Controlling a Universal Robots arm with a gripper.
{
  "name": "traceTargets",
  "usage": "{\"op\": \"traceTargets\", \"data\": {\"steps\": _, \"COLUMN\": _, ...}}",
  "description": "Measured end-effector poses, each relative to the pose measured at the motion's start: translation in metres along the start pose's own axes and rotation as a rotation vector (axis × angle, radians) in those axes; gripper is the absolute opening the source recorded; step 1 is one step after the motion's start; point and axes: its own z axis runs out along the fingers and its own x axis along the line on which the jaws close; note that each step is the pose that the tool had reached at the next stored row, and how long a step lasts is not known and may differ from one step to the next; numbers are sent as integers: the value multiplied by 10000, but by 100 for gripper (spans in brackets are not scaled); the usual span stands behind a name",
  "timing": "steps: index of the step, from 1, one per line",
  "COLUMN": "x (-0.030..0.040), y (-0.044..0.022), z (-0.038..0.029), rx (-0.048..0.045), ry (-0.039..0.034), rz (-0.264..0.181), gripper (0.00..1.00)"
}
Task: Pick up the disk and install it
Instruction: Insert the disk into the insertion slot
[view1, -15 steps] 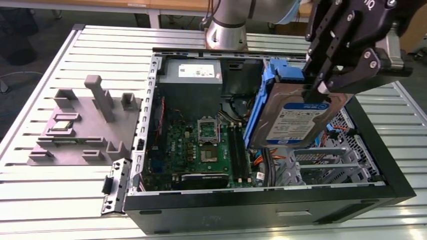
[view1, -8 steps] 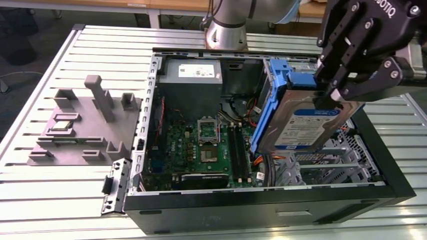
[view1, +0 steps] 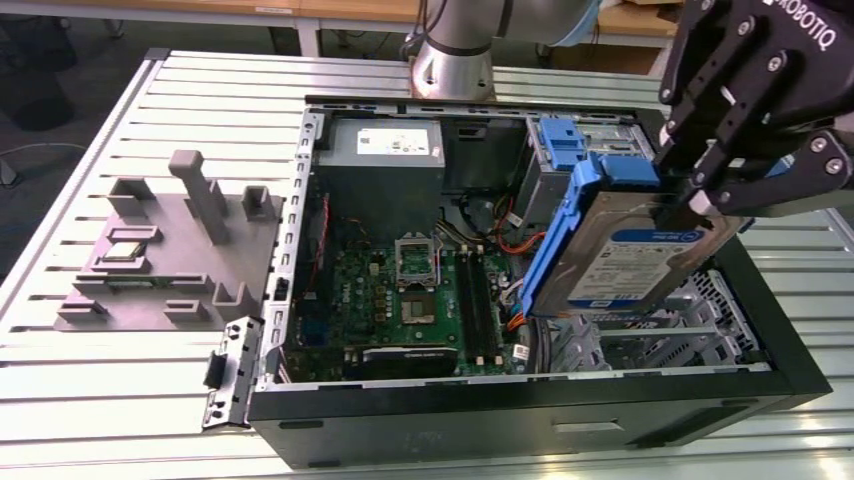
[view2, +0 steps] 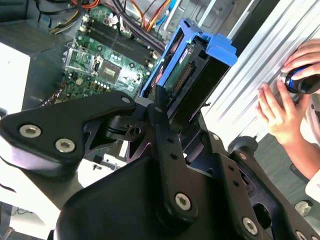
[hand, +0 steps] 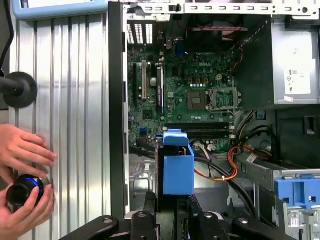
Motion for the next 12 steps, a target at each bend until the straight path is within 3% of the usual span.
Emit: {"op": "traceTargets", "data": {"steps": 12, "x": -9, "y": -429, "z": -3, "rx": 0, "ry": 0, "rz": 0, "gripper": 35}}
